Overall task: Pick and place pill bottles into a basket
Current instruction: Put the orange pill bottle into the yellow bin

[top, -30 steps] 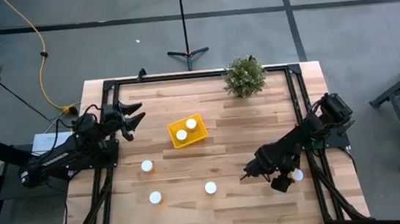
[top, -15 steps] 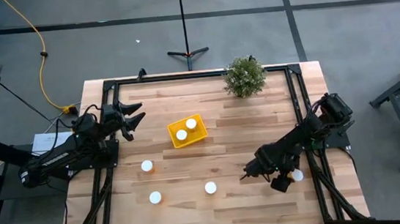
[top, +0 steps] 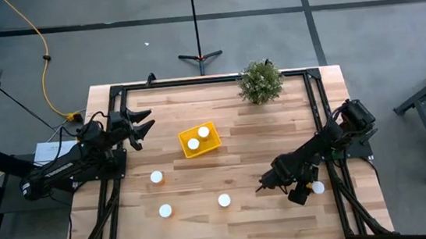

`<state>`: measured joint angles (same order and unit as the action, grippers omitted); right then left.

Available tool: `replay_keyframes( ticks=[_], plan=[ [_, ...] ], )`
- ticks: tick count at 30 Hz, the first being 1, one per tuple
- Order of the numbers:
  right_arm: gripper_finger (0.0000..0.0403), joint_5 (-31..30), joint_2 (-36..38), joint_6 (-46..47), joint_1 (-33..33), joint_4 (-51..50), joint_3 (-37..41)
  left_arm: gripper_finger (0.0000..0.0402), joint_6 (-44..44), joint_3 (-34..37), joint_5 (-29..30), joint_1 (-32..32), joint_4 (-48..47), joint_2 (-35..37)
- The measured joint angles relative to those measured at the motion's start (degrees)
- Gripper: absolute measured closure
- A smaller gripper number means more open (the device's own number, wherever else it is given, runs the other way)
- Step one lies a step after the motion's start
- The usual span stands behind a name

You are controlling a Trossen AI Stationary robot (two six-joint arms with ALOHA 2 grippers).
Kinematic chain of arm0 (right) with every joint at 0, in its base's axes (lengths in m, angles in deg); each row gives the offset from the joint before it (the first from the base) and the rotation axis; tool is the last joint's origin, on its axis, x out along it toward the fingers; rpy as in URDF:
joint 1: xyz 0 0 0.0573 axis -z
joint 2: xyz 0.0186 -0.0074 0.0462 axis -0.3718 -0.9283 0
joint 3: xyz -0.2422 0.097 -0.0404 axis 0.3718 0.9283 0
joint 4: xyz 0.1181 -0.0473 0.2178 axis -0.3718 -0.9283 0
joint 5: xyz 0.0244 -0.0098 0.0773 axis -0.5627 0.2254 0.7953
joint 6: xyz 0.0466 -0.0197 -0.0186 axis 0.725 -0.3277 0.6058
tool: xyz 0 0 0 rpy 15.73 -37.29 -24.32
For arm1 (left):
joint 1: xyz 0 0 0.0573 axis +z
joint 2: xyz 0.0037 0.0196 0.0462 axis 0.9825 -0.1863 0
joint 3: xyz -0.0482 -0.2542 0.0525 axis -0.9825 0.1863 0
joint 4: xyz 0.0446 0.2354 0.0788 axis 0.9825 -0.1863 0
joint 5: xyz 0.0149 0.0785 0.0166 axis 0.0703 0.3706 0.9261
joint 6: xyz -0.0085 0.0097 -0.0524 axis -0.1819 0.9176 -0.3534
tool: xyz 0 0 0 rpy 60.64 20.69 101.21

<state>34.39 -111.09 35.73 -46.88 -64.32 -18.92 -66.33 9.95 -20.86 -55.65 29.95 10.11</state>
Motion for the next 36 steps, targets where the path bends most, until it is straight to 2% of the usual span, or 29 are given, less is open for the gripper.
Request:
replay_keyframes(
  ticks=[11, 22, 31, 36],
  plan=[
    [0.0236, -0.1, 0.0, -1.6, 1.7, 0.0, 0.0, 0.0143, 0.0, 0.0, 0.0, 0.0, 0.0, 0.0],
    [0.0233, -0.9, 0.0, -2.4, 1.8, 0.0, 0.0, 0.0143, 0.0, 0.0, 0.0, 0.0, 0.0, 0.0],
    [0.0198, -9.2, 0.0, 0.1, 4.7, 0.0, 0.0, 0.0143, 0.0, 0.0, 0.0, 0.0, 0.0, 0.0],
    [0.0176, -24.2, 1.7, -3.5, 7.3, 3.4, 0.0, 0.0143, 0.0, 0.0, 0.0, 0.0, 0.0, 0.0]
  ],
)
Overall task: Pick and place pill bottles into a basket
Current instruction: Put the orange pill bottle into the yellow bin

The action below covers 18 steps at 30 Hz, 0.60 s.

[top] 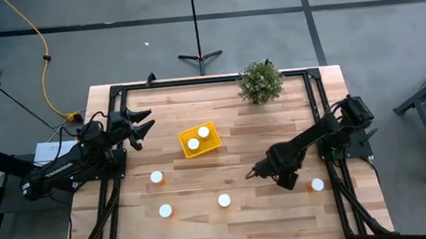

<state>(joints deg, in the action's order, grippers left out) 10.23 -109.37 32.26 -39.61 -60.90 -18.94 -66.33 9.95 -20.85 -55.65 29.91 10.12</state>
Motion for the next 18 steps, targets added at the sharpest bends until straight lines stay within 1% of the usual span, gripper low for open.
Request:
replay_keyframes(
  ticks=[3, 6, 8, 12, 14, 15, 16, 18],
  plan=[
    [0.0170, -10.0, 4.5, -0.2, 0.0, 3.5, 0.0, 0.0143, 0.0, 0.0, 0.0, 0.0, 0.0, 0.0],
    [0.0170, -16.5, 11.5, 1.9, -1.9, 7.9, 0.0, 0.0143, 0.0, 0.0, 0.0, 0.0, 0.0, 0.0],
    [0.0173, -20.4, 17.1, 4.0, -4.3, 10.5, 0.0, 0.0143, 0.0, 0.0, 0.0, 0.0, 0.0, 0.0],
    [0.0181, -30.2, 27.2, 6.1, -11.0, 17.1, 0.0, 0.0143, 0.0, 0.0, 0.0, 0.0, 0.0, 0.0],
    [0.0187, -34.4, 30.9, 10.0, -14.3, 18.0, 0.0, 0.0143, 0.0, 0.0, 0.0, 0.0, 0.0, 0.0],
    [0.0189, -34.8, 32.2, 12.7, -15.7, 17.9, -0.1, 0.0143, 0.0, 0.0, 0.0, 0.0, 0.0, 0.0],
    [0.0192, -33.8, 33.3, 15.4, -16.9, 17.7, -0.1, 0.0143, 0.0, 0.0, 0.0, 0.0, 0.0, 0.0],
    [0.0198, -27.9, 34.2, 20.9, -18.8, 17.3, -0.1, 0.0143, 0.0, 0.0, 0.0, 0.0, 0.0, 0.0]
  ],
)
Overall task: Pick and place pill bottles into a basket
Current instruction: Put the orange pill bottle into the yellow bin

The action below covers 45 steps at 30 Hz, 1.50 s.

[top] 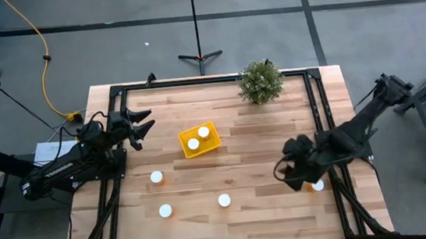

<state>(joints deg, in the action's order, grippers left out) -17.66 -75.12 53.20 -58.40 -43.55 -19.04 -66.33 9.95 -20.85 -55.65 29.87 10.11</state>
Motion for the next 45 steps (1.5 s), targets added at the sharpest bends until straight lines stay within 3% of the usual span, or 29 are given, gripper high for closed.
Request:
replay_keyframes(
  ticks=[6, 9, 11, 15, 17, 19, 24, 27, 39, 45],
  plan=[
    [0.0203, 22.9, -2.8, 9.3, -4.1, -4.2, 0.0, 0.0143, 0.0, 0.0, 0.0, 0.0, 0.0, 0.0],
    [0.0203, 29.2, -4.2, 14.2, -5.0, -7.9, 0.1, 0.0143, 0.0, 0.0, 0.0, 0.0, -0.1, 0.0],
    [0.0203, 29.0, -4.6, 16.2, -5.6, -10.5, 0.1, 0.0143, 0.0, 0.0, 0.0, 0.0, -0.1, 0.0],
    [0.0203, 21.2, -6.3, 17.8, -6.9, -14.2, 0.1, 0.0143, 0.0, 0.0, 0.0, 0.0, -0.1, 0.0],
    [0.0203, 20.3, -7.1, 18.1, -6.3, -13.5, 0.1, 0.0143, 0.0, 0.0, 0.0, 0.0, 0.0, 0.0],
    [0.0203, 22.0, -7.8, 21.8, -4.8, -12.6, 0.1, 0.0143, 0.0, 0.0, 0.0, 0.0, 0.1, 0.0],
    [0.0203, 33.3, -9.7, 33.7, -1.6, -16.0, 0.1, 0.0143, 0.0, 0.0, 0.0, 0.0, 0.2, 0.0],
    [0.0198, 34.1, -11.2, 34.3, -1.7, -16.6, 0.1, 0.0143, 0.0, 0.0, 0.0, 0.0, 0.1, 0.0],
    [0.0087, 33.4, -15.7, 34.3, -2.4, -16.8, 0.1, 0.0143, 0.6, 0.0, 0.0, 0.0, 0.6, 0.0],
    [0.0056, 30.4, -16.9, 32.7, -4.2, -17.5, 0.1, 0.0143, 0.6, 0.0, 0.0, 0.0, 0.9, 0.0]
  ],
)
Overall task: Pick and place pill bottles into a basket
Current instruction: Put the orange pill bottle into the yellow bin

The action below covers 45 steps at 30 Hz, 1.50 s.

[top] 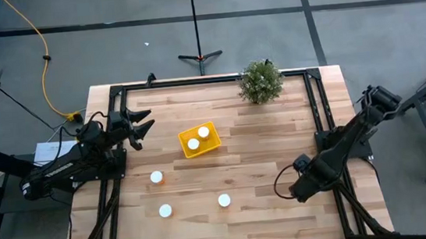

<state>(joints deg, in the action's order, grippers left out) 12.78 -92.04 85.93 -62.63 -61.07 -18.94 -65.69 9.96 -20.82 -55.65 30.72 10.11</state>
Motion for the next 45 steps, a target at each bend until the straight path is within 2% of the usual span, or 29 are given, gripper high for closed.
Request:
replay_keyframes(
  ticks=[8, 14, 29, 34, 45],
  plan=[
    [0.0062, 1.5, -3.5, -1.6, -2.4, -0.2, 0.0, 0.0143, 0.0, 0.0, 0.0, 0.0, 0.0, 0.0],
    [0.0073, -0.8, -6.3, -1.6, -4.0, -0.2, 0.0, 0.0143, 0.0, 0.0, 0.0, 0.0, 0.0, 0.0],
    [0.0082, 0.1, -10.6, -3.1, -4.3, 0.2, 0.0, 0.0143, 0.0, 0.0, 0.0, 0.0, 0.0, 0.0],
    [0.0110, 1.2, -10.6, -3.3, -4.3, 1.1, 0.0, 0.0143, 0.0, 0.0, 0.0, 0.0, 0.0, 0.0],
    [0.0201, 1.5, -10.5, -5.8, -4.3, 1.3, 0.0, 0.0143, 0.0, 0.0, 0.0, 0.0, 0.0, 0.0]
  ],
)
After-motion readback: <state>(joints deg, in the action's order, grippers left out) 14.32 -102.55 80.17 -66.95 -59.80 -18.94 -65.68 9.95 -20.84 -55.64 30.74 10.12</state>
